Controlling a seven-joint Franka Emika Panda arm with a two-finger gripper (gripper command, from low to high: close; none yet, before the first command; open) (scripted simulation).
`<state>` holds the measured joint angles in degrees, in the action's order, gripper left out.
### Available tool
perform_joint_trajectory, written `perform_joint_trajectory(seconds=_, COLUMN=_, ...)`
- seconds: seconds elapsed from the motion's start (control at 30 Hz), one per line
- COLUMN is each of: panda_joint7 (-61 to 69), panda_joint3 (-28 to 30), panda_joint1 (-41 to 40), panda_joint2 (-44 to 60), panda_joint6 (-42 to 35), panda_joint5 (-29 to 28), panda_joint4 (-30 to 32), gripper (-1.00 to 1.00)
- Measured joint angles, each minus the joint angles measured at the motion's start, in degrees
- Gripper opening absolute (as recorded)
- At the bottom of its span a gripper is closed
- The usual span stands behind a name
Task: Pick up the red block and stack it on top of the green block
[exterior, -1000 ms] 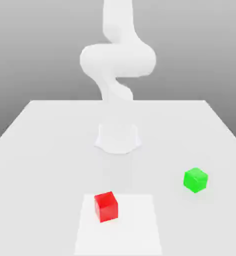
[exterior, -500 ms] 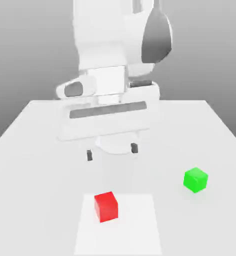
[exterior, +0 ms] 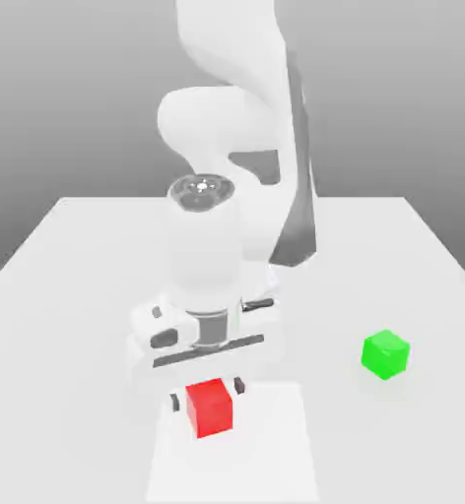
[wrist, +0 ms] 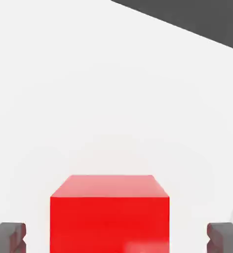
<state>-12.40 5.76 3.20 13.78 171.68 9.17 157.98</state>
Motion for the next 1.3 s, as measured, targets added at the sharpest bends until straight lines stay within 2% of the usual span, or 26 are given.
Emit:
perform_joint_trajectory(seconds=0.23, panda_joint7=-0.29, panda_joint3=-0.22, panda_joint1=-0.28, panda_joint2=0.08, panda_joint6=0.03, panda_joint5=-0.33, panda_joint4=-0.01, gripper=-1.00)
perform_joint_trajectory(seconds=0.43, panda_joint7=-4.23, panda_joint3=2.92, panda_joint1=1.51, panda_joint2=-7.38, panda_joint6=-6.09, panda_joint5=-5.91, panda_joint4=0.90, gripper=-1.00)
perform_joint_trajectory(seconds=0.6, panda_joint7=-5.62, panda_joint3=2.90, panda_joint1=0.84, panda_joint2=-13.38, panda_joint6=-11.20, panda_joint5=-8.86, panda_joint4=2.10, gripper=-1.00)
perform_joint_trajectory(seconds=0.7, panda_joint7=1.16, panda_joint3=0.35, panda_joint1=1.33, panda_joint2=-14.95, panda_joint6=-12.38, panda_joint5=-8.22, panda_joint4=2.73, gripper=-1.00)
perform_joint_trajectory(seconds=0.77, panda_joint7=6.80, panda_joint3=-1.45, panda_joint1=6.06, panda_joint2=-15.77, panda_joint6=-12.92, panda_joint5=-7.53, panda_joint4=3.12, gripper=-1.00)
perform_joint_trajectory(seconds=1.3, panda_joint7=50.65, panda_joint3=-8.60, panda_joint1=25.37, panda_joint2=-22.68, panda_joint6=-16.81, panda_joint5=-5.39, panda_joint4=6.25, gripper=-1.00)
